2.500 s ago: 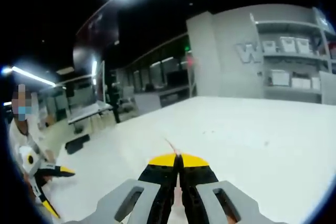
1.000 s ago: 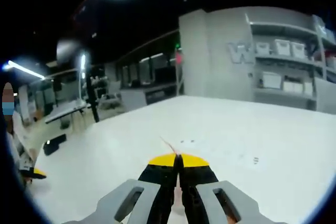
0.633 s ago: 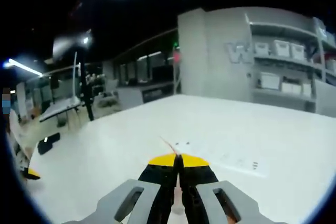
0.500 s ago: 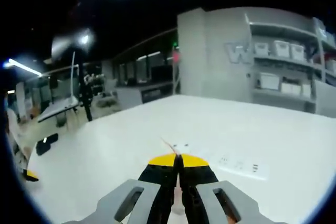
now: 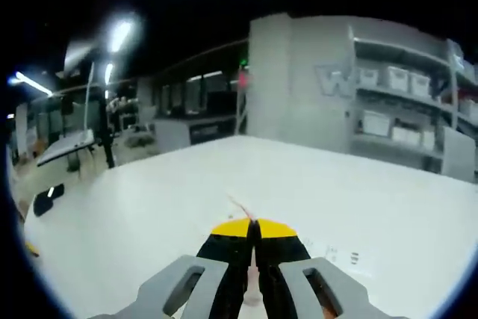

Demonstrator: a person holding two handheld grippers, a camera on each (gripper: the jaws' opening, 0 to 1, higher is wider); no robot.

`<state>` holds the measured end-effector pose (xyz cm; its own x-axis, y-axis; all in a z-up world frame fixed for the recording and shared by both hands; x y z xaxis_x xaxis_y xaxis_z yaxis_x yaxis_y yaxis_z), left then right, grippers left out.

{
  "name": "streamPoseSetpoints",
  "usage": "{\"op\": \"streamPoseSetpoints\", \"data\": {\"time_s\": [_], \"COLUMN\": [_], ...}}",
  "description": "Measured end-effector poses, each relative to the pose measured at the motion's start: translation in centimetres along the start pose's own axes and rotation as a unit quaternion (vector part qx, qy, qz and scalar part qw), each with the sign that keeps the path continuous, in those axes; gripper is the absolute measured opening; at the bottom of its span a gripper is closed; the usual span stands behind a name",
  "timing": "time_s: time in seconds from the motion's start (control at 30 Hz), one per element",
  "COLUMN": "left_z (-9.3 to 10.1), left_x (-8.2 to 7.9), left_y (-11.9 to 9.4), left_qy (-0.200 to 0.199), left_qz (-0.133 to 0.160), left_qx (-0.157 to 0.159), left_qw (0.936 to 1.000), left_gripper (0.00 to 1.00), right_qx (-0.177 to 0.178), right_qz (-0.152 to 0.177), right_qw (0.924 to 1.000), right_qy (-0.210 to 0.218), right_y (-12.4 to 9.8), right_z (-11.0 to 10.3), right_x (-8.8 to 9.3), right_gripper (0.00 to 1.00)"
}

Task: Open the resealable bag by pulling the two sides of the seal apart until the entire bag opening is separated and visibly accessible.

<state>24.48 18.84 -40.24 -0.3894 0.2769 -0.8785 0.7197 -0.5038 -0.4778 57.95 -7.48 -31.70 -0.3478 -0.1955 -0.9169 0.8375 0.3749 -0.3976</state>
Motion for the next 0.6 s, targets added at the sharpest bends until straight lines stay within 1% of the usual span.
{"op": "streamPoseSetpoints", "data": {"time_s": [0.1,0.17,0.33,0.47,0.57,0.6], "left_z": [-0.2,-0.3,-0.3,-0.4,-0.6,-0.6], "left_x": [0.1,0.1,0.4,0.5,0.6,0.6], "left_y": [0.0,0.0,0.0,-0.2,-0.3,-0.4], "left_qy": [-0.002,-0.003,-0.005,-0.008,-0.010,-0.010], "left_qz": [0.000,-0.001,-0.002,-0.001,0.001,0.002], "left_qx": [-0.002,-0.003,-0.002,-0.005,-0.006,-0.006], "left_qw": [1.0000,1.0000,1.0000,1.0000,0.9999,0.9999], "left_gripper": [1.00,1.00,1.00,1.00,1.00,1.00], "right_qx": [0.003,0.001,-0.022,-0.039,-0.046,-0.050], "right_qz": [-0.003,-0.006,-0.020,-0.034,-0.040,-0.041], "right_qw": [0.9997,0.9993,0.9981,0.9972,0.9967,0.9965], "right_qy": [-0.022,-0.036,-0.053,-0.054,-0.053,-0.054], "right_y": [0.7,1.0,1.9,2.4,2.4,2.4], "right_z": [-0.7,-1.9,-4.4,-5.8,-6.4,-6.7], "right_x": [0.3,0.9,2.3,4.0,4.6,4.8], "right_gripper": [0.00,0.00,0.00,0.00,0.00,0.03]}}
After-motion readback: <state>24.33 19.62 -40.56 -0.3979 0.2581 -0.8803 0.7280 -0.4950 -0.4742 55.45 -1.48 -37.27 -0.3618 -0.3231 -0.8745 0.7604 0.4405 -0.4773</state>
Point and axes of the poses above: the point that each gripper's makers call its tool centre point, and the gripper's own axes: y roughly forward along the fingers, z roughly to its right, x roughly out of its underside, the point moved 7 cm from there along -y, roughly backward along the fingers, and after that the axes turned 8 degrees about -z, right-handed, at the moved point
